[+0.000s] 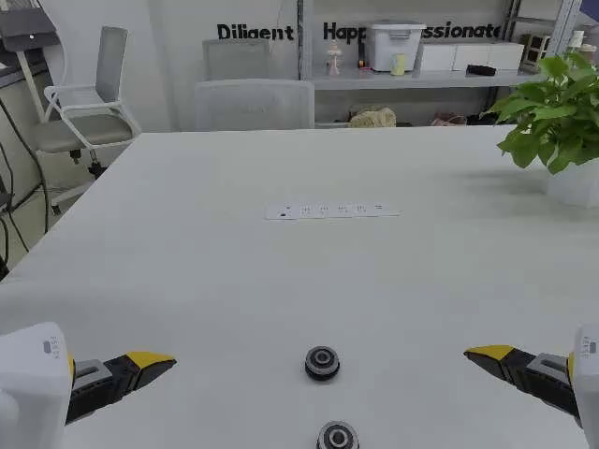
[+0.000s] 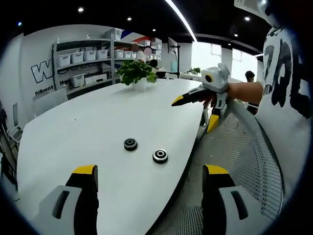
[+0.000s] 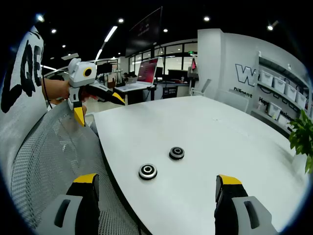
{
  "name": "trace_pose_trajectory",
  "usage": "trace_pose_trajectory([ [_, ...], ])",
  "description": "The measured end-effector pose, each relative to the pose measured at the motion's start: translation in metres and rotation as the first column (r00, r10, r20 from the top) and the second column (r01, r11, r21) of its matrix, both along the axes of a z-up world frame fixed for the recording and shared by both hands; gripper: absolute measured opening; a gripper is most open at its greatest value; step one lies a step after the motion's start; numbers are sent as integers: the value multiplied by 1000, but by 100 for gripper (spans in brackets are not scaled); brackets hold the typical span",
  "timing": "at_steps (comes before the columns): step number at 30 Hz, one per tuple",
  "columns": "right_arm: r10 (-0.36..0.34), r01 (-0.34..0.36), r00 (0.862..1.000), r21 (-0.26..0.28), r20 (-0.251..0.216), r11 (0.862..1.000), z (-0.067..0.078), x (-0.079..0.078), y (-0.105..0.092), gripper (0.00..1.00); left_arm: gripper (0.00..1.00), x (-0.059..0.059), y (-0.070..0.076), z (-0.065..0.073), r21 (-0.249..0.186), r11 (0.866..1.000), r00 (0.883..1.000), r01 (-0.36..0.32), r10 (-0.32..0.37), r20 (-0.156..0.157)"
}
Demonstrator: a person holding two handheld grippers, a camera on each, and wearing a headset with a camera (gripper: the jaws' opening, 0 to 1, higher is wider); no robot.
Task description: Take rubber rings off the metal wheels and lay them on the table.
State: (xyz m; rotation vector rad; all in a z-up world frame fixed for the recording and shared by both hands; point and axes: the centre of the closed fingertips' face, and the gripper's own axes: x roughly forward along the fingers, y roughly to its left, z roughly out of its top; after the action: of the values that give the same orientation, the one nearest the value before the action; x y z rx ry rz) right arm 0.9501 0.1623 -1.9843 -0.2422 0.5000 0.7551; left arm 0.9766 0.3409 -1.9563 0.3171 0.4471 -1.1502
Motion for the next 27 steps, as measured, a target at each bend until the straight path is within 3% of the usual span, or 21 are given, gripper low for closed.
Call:
trace_pose_trajectory([
  [27, 15, -15, 1000, -16, -15, 1000, -3, -1, 1, 98, 85, 1, 0, -2, 4, 1000, 1000, 5, -5, -9],
])
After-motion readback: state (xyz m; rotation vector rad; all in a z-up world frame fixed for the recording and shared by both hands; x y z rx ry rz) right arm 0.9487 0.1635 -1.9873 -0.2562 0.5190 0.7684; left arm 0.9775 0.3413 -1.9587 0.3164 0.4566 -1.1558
